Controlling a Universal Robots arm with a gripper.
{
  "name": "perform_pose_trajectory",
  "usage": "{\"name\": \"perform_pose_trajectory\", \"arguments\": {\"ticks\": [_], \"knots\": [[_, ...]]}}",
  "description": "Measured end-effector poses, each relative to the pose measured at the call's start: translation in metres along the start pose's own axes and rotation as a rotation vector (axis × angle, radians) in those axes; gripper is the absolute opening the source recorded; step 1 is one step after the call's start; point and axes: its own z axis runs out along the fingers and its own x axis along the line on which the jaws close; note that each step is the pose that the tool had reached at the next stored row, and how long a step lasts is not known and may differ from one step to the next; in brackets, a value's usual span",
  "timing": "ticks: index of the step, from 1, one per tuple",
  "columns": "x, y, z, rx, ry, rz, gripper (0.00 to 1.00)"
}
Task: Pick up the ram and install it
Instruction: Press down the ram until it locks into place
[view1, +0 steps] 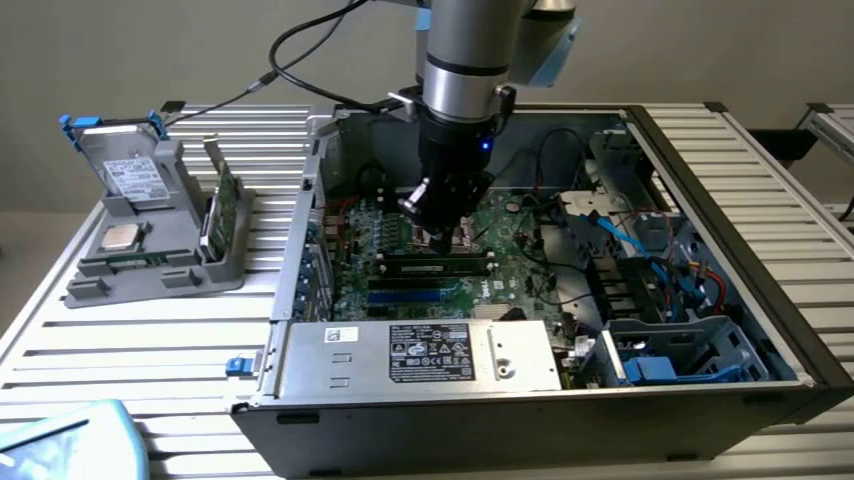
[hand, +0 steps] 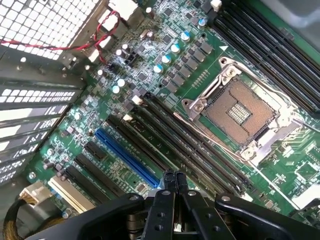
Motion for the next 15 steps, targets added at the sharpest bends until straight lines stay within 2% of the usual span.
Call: {"name": "perform_pose_trajectory", "arguments": {"ticks": [15], "knots": [[-0.0001, 0.0000, 0.0004, -0.0155, -0.0047, 0.208, 0.11]]}}
